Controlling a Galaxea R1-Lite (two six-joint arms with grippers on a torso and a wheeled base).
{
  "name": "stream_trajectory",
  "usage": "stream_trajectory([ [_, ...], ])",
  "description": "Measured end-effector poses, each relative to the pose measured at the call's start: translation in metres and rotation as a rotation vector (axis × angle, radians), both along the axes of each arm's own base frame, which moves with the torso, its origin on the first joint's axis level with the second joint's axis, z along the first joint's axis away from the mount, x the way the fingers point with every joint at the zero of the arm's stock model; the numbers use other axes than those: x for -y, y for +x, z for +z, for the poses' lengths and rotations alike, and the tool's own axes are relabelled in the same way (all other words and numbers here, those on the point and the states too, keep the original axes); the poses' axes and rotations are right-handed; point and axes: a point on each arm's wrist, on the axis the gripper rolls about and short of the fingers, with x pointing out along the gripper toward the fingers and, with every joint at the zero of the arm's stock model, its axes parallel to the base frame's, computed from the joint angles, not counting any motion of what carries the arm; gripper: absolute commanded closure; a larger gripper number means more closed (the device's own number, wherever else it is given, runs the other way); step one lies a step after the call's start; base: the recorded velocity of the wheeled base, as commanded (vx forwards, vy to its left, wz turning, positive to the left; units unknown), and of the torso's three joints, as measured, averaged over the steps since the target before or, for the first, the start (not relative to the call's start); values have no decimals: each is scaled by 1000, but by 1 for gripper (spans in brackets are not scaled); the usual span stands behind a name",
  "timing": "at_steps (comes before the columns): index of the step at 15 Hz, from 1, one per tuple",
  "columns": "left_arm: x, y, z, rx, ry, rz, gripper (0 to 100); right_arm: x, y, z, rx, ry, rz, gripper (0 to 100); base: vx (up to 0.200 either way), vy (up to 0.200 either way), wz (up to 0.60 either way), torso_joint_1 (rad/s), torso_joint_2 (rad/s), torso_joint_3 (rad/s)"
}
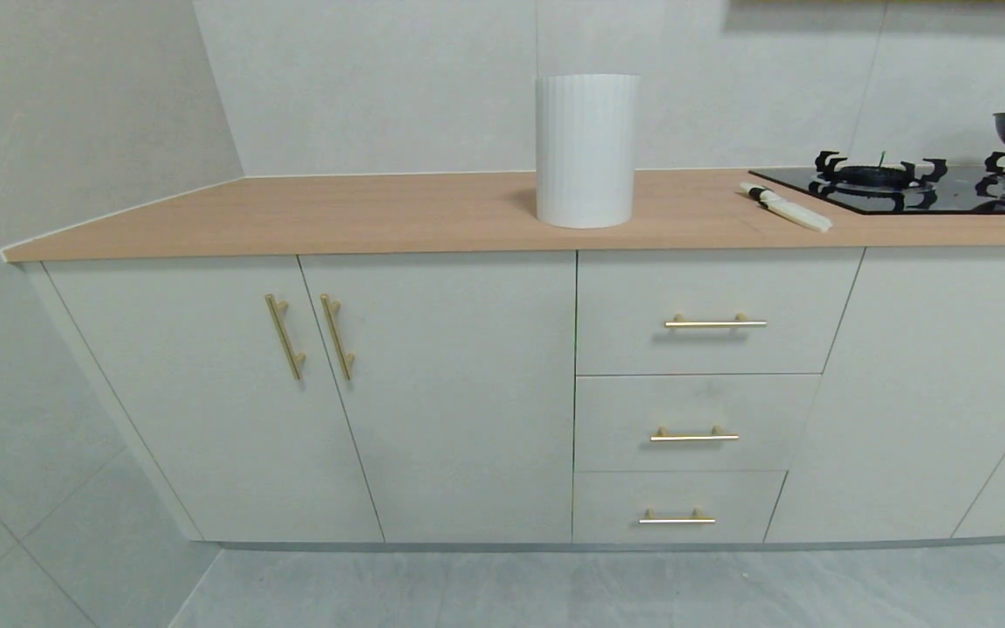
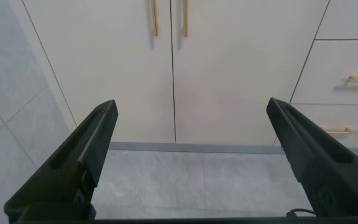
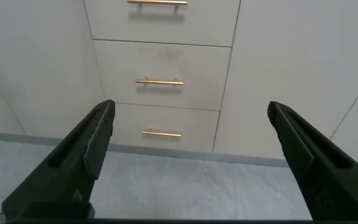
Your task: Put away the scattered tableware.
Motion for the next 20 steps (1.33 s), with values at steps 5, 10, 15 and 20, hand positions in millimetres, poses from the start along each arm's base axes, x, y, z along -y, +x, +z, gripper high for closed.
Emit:
stream_trajectory([
  [5, 0, 0, 0, 0, 1, 0, 0, 0, 0, 0, -3, 25, -16, 0, 0, 0, 0, 0, 0, 0],
  [10, 0, 0, 0, -1, 8, 0, 0, 0, 0, -1, -5, 24, -11, 0, 0, 0, 0, 0, 0, 0],
  [15, 0, 0, 0, 0, 3, -1, 0, 0, 0, -1, -6, 23, -11, 0, 160, 0, 0, 0, -2, 1],
  [20, 0, 0, 0, 0, 3, -1, 0, 0, 0, -1, -6, 23, -11, 0, 200, 0, 0, 5, 1, -1],
])
